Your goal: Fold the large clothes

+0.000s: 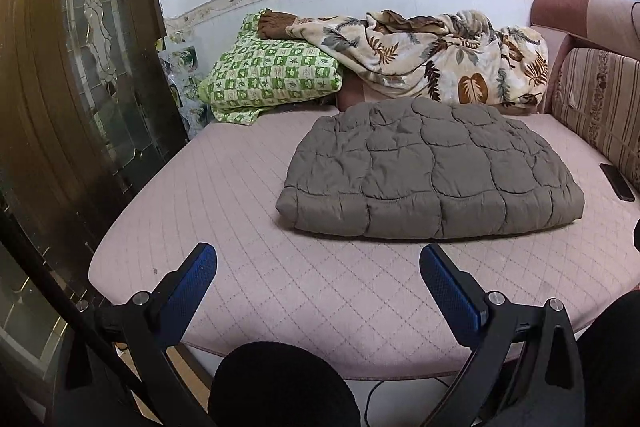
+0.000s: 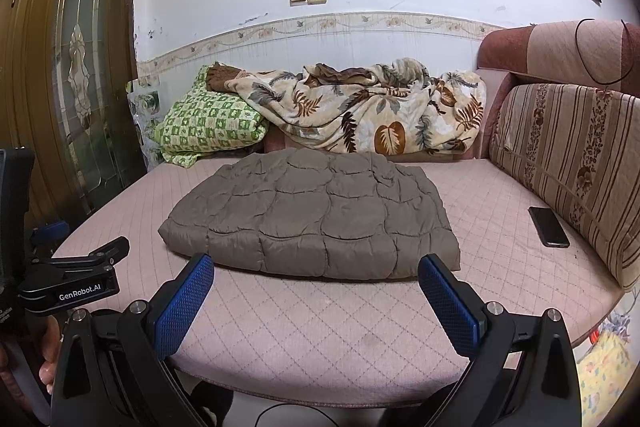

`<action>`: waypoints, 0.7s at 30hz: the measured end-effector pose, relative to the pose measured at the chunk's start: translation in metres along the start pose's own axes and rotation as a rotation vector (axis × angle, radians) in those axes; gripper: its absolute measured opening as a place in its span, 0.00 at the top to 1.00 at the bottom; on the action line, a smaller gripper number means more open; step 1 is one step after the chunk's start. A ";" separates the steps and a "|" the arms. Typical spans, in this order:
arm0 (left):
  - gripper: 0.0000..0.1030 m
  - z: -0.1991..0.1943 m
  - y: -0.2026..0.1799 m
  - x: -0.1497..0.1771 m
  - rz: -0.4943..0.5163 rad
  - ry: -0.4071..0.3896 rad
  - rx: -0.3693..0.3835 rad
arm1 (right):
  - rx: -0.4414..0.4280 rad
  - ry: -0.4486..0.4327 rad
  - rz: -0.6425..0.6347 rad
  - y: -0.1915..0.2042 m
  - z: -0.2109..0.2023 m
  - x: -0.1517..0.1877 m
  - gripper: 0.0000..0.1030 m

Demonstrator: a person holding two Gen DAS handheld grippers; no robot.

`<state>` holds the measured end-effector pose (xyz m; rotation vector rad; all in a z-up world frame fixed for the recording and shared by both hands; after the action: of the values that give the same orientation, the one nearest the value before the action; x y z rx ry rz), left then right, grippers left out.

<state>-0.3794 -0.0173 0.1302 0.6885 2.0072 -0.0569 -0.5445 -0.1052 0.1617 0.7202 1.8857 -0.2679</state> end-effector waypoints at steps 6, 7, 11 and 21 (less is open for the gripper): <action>0.01 0.001 -0.004 0.003 0.009 0.005 0.003 | -0.001 0.009 -0.005 0.002 0.002 0.003 0.00; 0.01 0.001 -0.004 0.003 0.009 0.006 0.006 | -0.002 0.010 -0.006 0.002 0.002 0.003 0.00; 0.01 0.003 -0.005 0.005 0.012 0.012 0.008 | 0.001 0.018 -0.006 0.003 0.004 0.005 0.00; 0.01 0.004 -0.007 0.008 0.013 0.019 0.006 | -0.002 0.035 -0.015 0.007 0.007 0.007 0.00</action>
<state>-0.3824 -0.0210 0.1201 0.7091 2.0216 -0.0488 -0.5370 -0.1008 0.1528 0.7137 1.9249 -0.2644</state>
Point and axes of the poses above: each gripper's, at about its wrist camera, not at the fingertips, and z roughly the way its jaws point, y to its left, x to its underside, the point moved 10 cm from there along z, roughly the way its jaws point, and after that the axes turned 8 degrees about -x, right-handed, at the moved point
